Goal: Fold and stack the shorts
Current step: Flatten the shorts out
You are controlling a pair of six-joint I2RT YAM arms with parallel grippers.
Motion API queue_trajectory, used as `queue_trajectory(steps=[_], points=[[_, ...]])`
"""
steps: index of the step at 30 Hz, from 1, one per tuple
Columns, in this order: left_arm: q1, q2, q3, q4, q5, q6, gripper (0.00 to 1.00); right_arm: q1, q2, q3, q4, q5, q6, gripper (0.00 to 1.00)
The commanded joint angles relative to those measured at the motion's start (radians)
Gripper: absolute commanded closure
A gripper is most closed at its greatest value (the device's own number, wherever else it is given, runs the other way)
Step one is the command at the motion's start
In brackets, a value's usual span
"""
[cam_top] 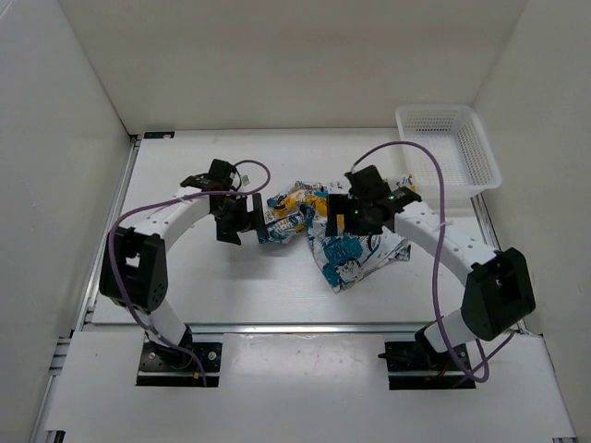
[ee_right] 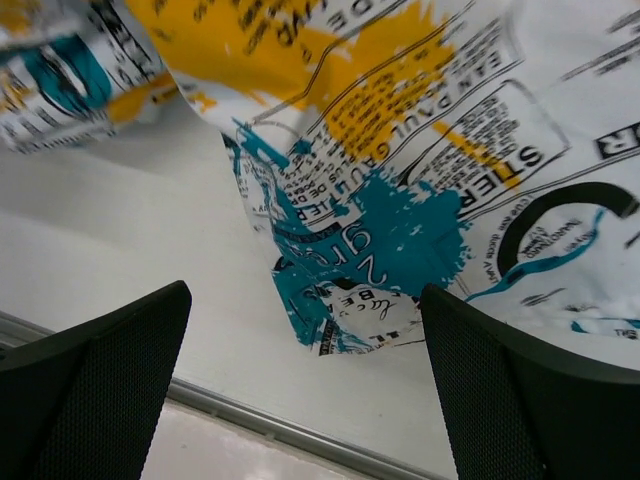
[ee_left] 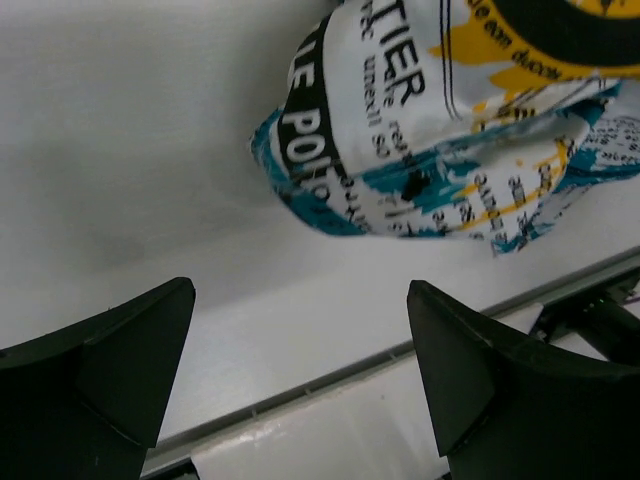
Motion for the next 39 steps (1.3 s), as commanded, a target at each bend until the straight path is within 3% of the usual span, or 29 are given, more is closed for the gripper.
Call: queue_trajectory(steps=[1,8,12,13,14,17,20,21,24,28,29,33,35,37,39], points=[[-0.032,0.036,0.054,0.066,-0.073,0.023,0.02,0.079,0.01,-0.038,-0.025,0.068,-0.026,0.0],[-0.032,0.173,0.137,0.112,-0.073,0.003,0.12,0.203,0.098,-0.145,0.037,0.155,0.098,0.03],[-0.041,0.217,0.188,0.112,-0.064,0.003,0.43,0.232,0.127,-0.178,0.09,0.164,0.147,0.08],[-0.041,0.228,0.202,0.112,-0.064,0.003,0.57,0.232,0.144,-0.178,0.091,0.179,0.162,0.11],[-0.041,0.228,0.202,0.112,-0.055,0.003,0.64,0.232,0.157,-0.178,0.091,0.18,0.162,0.13],[-0.041,0.248,0.226,0.112,-0.055,0.003,0.9,0.232,0.19,-0.178,0.101,0.19,0.178,0.26],[-0.041,0.248,0.237,0.112,-0.055,0.003,0.9,0.241,0.224,-0.178,0.112,0.21,0.178,0.54],[-0.041,0.248,0.248,0.112,-0.055,0.003,0.9,0.241,0.236,-0.178,0.112,0.224,0.178,0.75],[-0.018,0.237,0.274,0.112,-0.055,0.003,0.9,0.241,0.236,-0.158,0.124,0.255,0.169,0.99],[0.046,0.217,0.366,0.101,-0.02,0.003,0.9,0.182,0.217,-0.043,0.058,0.328,0.086,1.0],[0.077,0.226,0.449,0.091,-0.009,-0.006,0.9,0.128,0.217,-0.003,0.037,0.342,0.032,1.0],[0.143,0.268,0.759,-0.009,0.047,-0.016,0.9,-0.042,0.228,0.341,-0.07,0.364,-0.089,1.0],[0.166,0.268,0.945,-0.083,0.047,-0.016,0.9,-0.108,0.228,0.602,-0.125,0.373,-0.132,1.0],[0.178,0.246,1.033,-0.119,0.036,-0.016,0.9,-0.133,0.213,0.8,-0.135,0.344,-0.183,1.0],[0.195,0.182,1.058,-0.129,0.036,-0.016,0.9,-0.142,0.182,0.87,-0.135,0.344,-0.203,1.0]])
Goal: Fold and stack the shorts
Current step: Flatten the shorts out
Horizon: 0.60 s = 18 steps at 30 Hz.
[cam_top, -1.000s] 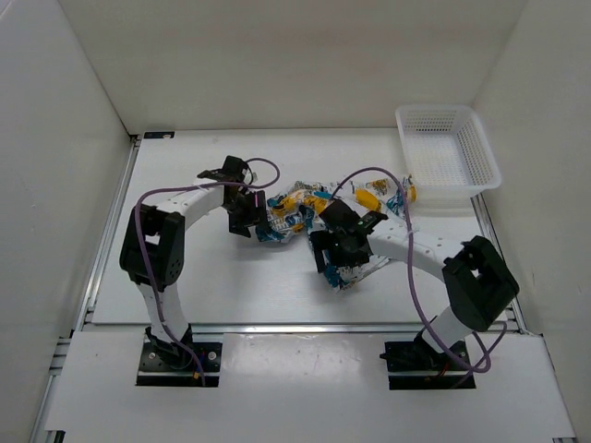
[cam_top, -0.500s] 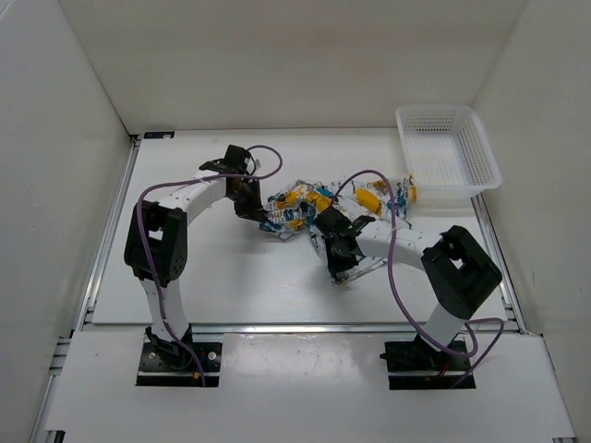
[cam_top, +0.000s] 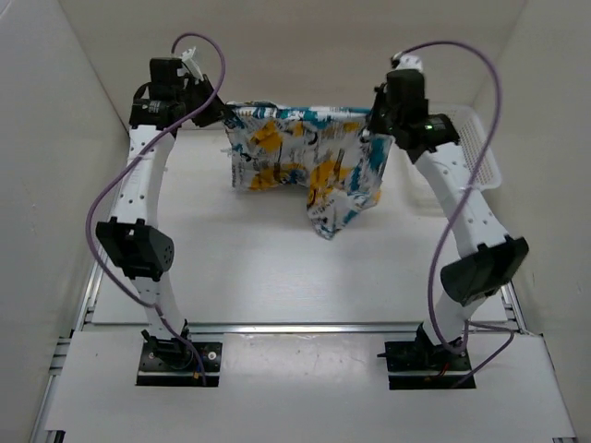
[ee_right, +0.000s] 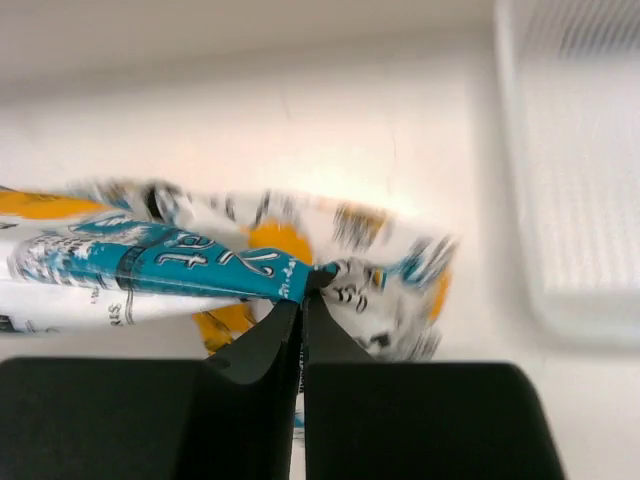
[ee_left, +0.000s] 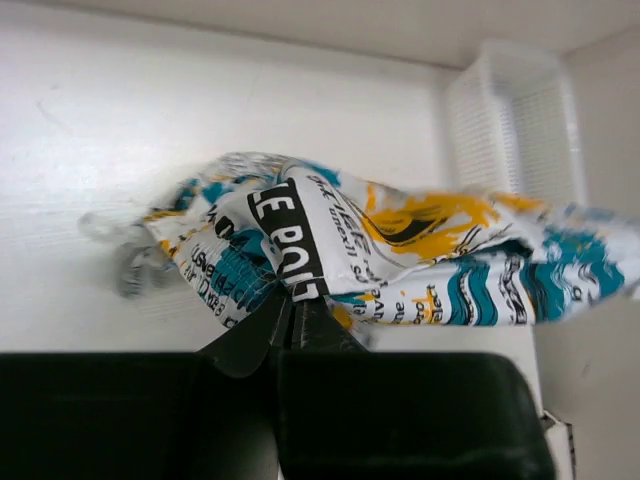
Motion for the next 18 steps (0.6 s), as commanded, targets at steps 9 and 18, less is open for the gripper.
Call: queue_trajectory(steps=[9,18], points=[[-0.007,-0.583,-0.543,-0.074,-0.081,0.022,0.56,0.133,-0.621,-0.584,0.144,0.122,-0.043,0.86],[0.013,-0.843,-1.139,-0.002,-0.092,-0.096,0.21,0.156,-0.876,-1.066,0.034,0.109,0.299,0.13]])
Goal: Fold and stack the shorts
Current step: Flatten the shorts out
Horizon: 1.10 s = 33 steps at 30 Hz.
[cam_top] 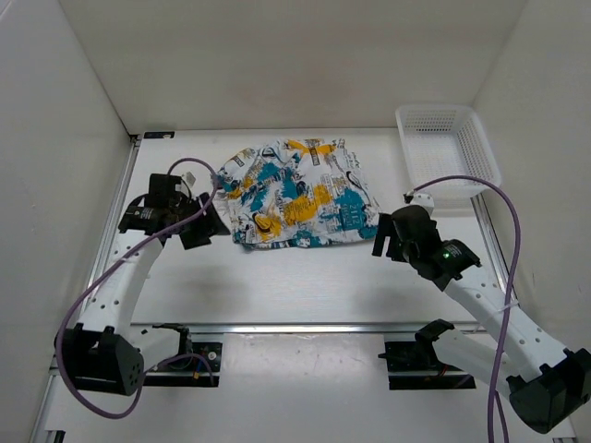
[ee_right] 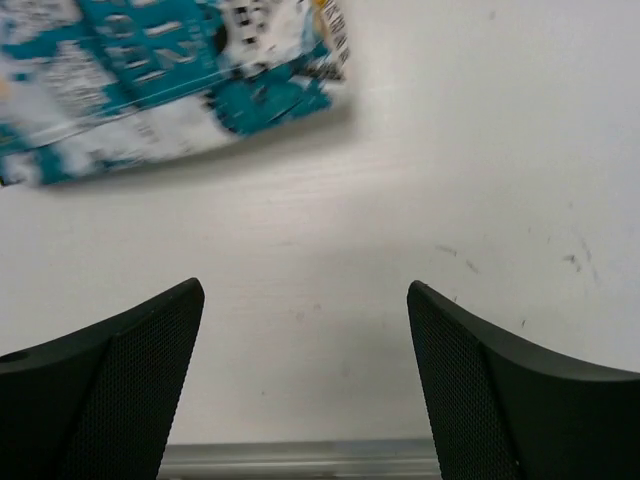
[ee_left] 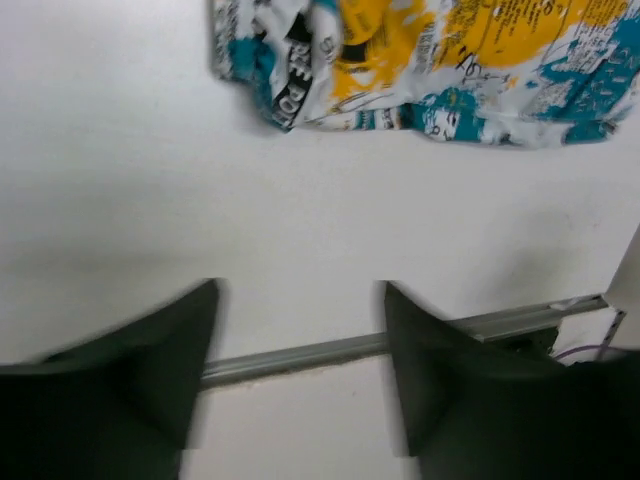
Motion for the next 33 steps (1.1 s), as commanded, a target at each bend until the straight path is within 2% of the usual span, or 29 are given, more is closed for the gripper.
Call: queue_trajectory(steps=[1,2,3,7,8,9,11,12,13,14,16,19,21,22,23,26,27,29,30,31,32,33], points=[[0.01,-0.002,-0.014,0.051,-0.045,-0.04,0.39,0.005,-0.022,0.018,0.024,-0.006,0.138,0.13],[0.01,0.012,-0.014,0.051,-0.062,-0.06,0.58,0.005,0.003,0.018,0.012,-0.026,0.152,0.15],[0.01,0.012,-0.024,0.051,-0.092,-0.07,0.9,0.005,0.015,0.044,0.012,-0.038,0.152,0.17],[0.01,0.047,-0.093,0.087,-0.151,-0.156,0.9,0.005,0.069,0.055,0.012,-0.111,0.163,0.43],[0.01,0.061,-0.109,0.106,-0.142,-0.166,0.9,-0.007,0.083,0.055,0.012,-0.13,0.163,0.57],[0.01,0.102,-0.134,0.136,-0.13,-0.184,0.83,-0.007,0.083,0.055,0.012,-0.155,0.174,0.62],[0.01,0.156,-0.143,0.169,-0.064,-0.195,0.57,-0.047,0.106,0.02,0.024,-0.209,0.185,0.63],[-0.013,0.209,-0.154,0.188,-0.048,-0.219,0.27,-0.062,0.106,0.007,0.053,-0.273,0.201,0.63],[-0.027,0.234,-0.154,0.214,-0.048,-0.23,0.1,-0.082,0.115,-0.02,0.07,-0.314,0.201,0.61],[-0.039,0.26,-0.154,0.227,-0.048,-0.239,0.0,-0.126,0.124,-0.036,0.087,-0.356,0.212,0.53],[-0.049,0.346,-0.131,0.247,-0.048,-0.253,0.0,-0.173,0.135,-0.071,0.141,-0.478,0.212,0.46],[-0.049,0.459,-0.081,0.27,-0.037,-0.262,0.0,-0.248,0.158,-0.08,0.173,-0.548,0.212,0.37],[-0.059,0.512,-0.05,0.281,-0.037,-0.262,0.07,-0.308,0.184,-0.089,0.194,-0.595,0.212,0.3],[-0.072,0.556,-0.018,0.281,-0.037,-0.262,0.07,-0.332,0.199,-0.089,0.231,-0.629,0.212,0.21],[-0.072,0.576,-0.004,0.281,-0.037,-0.262,0.07,-0.39,0.245,-0.089,0.251,-0.664,0.224,0.19],[-0.098,0.637,0.047,0.281,-0.047,-0.271,0.08,-0.453,0.358,-0.089,0.318,-0.698,0.246,0.19],[-0.108,0.653,0.061,0.281,-0.047,-0.272,0.11,-0.463,0.386,-0.074,0.34,-0.698,0.246,0.19],[-0.119,0.7,0.105,0.281,-0.047,-0.25,0.33,-0.489,0.478,-0.03,0.368,-0.698,0.246,0.21],[-0.119,0.716,0.116,0.281,-0.047,-0.25,0.45,-0.5,0.512,-0.013,0.377,-0.698,0.237,0.21],[-0.119,0.73,0.125,0.281,-0.047,-0.25,0.76,-0.521,0.579,0.002,0.377,-0.698,0.237,0.23],[-0.119,0.742,0.136,0.281,-0.034,-0.241,0.86,-0.521,0.61,0.016,0.403,-0.723,0.237,0.23],[-0.119,0.754,0.136,0.281,-0.034,-0.241,0.9,-0.53,0.639,0.045,0.403,-0.735,0.237,0.24]])
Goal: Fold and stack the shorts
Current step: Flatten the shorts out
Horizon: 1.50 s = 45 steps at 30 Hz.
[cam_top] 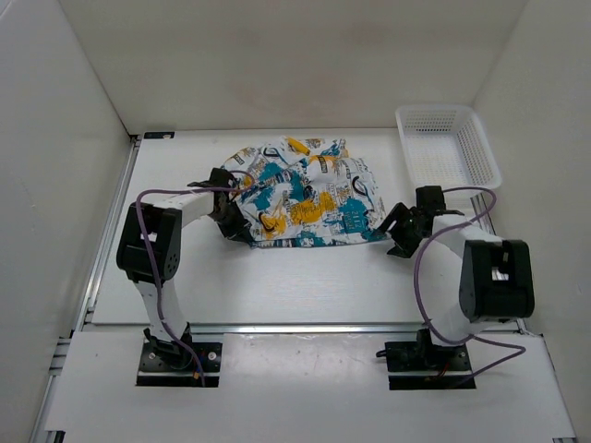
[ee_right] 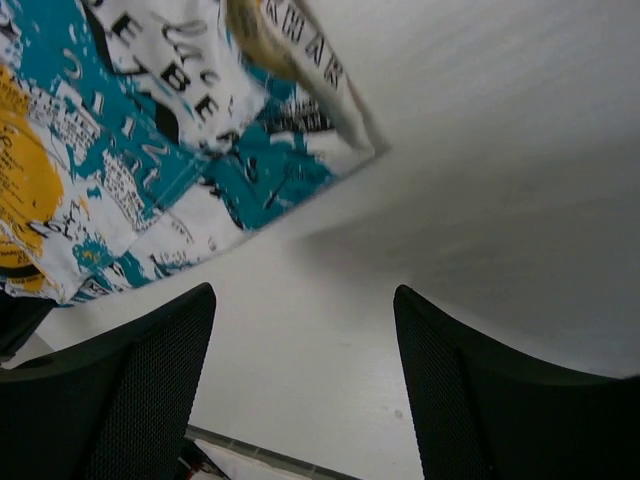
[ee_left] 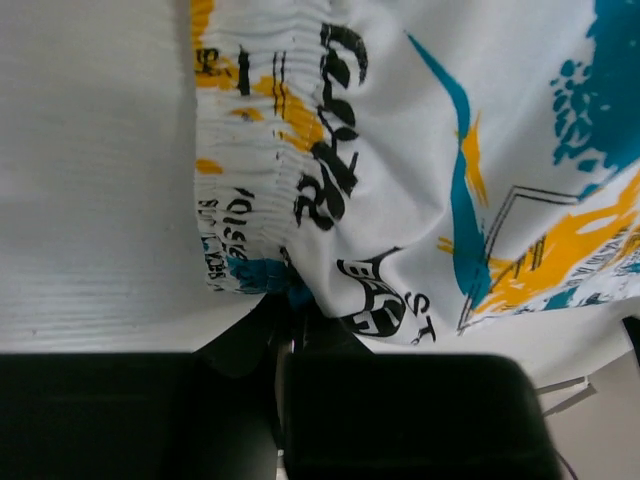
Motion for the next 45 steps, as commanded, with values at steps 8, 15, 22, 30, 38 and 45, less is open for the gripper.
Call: queue_trajectory(steps=[8,15,22,30,38,45], points=[[0.001,-0.02,0.055,-0.01,-0.007,0.048,0.9,0.071,0.241,0.16,0.146,0.034,0.034,0.55],[0.076,-0.046,0.326,-0.294,-0.172,0.176,0.9,0.103,0.29,0.396,0.046,0.137,0.054,1.0],[0.139,-0.051,0.811,-0.525,-0.285,0.304,0.9,0.14,0.079,0.521,-0.018,0.239,-0.044,1.0],[0.148,-0.327,0.336,-0.413,-0.269,0.312,0.0,0.335,-0.169,0.098,0.0,0.428,-0.006,0.95],[0.157,-0.425,0.07,-0.32,-0.166,0.222,0.13,0.338,-0.228,-0.003,-0.005,0.401,0.037,0.22],[0.157,-0.45,-0.028,-0.274,-0.153,0.151,0.7,0.338,-0.225,0.119,-0.09,0.488,-0.037,0.1]])
